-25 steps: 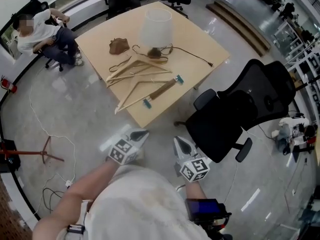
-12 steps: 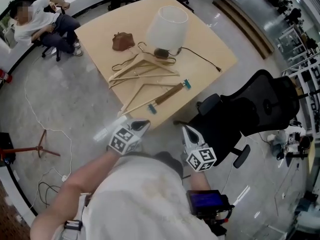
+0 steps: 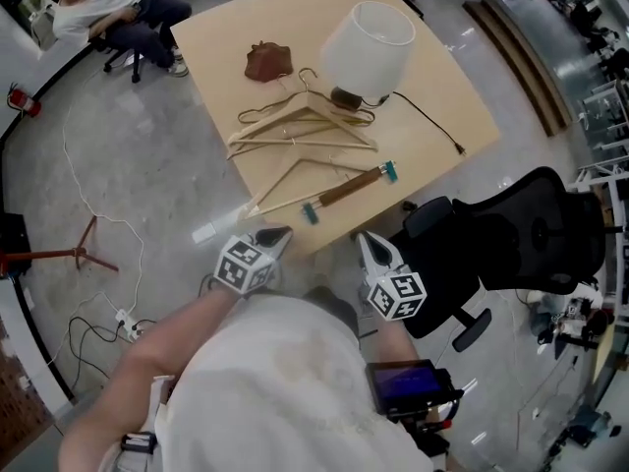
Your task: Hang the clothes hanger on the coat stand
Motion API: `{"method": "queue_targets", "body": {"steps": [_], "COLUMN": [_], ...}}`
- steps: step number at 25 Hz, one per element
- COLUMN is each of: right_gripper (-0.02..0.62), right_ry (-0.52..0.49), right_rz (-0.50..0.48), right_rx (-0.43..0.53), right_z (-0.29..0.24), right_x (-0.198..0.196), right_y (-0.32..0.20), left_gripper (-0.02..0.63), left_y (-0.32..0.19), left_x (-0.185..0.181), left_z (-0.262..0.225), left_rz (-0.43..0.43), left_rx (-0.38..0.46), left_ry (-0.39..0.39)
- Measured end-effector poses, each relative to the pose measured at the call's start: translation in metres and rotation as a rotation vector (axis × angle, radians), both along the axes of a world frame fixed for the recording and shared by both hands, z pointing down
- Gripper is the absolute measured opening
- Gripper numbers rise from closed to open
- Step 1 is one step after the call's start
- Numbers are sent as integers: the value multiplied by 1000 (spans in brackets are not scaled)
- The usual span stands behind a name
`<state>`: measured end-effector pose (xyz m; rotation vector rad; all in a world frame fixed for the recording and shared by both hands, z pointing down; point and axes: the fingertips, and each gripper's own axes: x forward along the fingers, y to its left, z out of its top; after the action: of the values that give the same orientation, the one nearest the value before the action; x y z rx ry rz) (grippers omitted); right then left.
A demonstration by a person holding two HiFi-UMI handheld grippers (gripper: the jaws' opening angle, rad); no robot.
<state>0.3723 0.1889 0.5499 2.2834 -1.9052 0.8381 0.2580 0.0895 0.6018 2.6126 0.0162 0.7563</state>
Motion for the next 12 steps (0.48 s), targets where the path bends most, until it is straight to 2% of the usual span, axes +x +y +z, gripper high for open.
{"method": "queue_targets", "body": {"steps": [6, 12], "right_gripper": [14, 31], "right_ry": [-11, 34], "right_rz": [-118, -288], "right_rx": [-51, -179], "right_z": [17, 51], "right_x": [38, 61], "right_y": [-31, -86], "left_gripper": [2, 2], "left_y": [-13, -30], "left_x": [26, 53], "left_z": [10, -2], "left_rz": [-111, -218], "left_rx": [-24, 3], "left_ry": [-58, -48]}}
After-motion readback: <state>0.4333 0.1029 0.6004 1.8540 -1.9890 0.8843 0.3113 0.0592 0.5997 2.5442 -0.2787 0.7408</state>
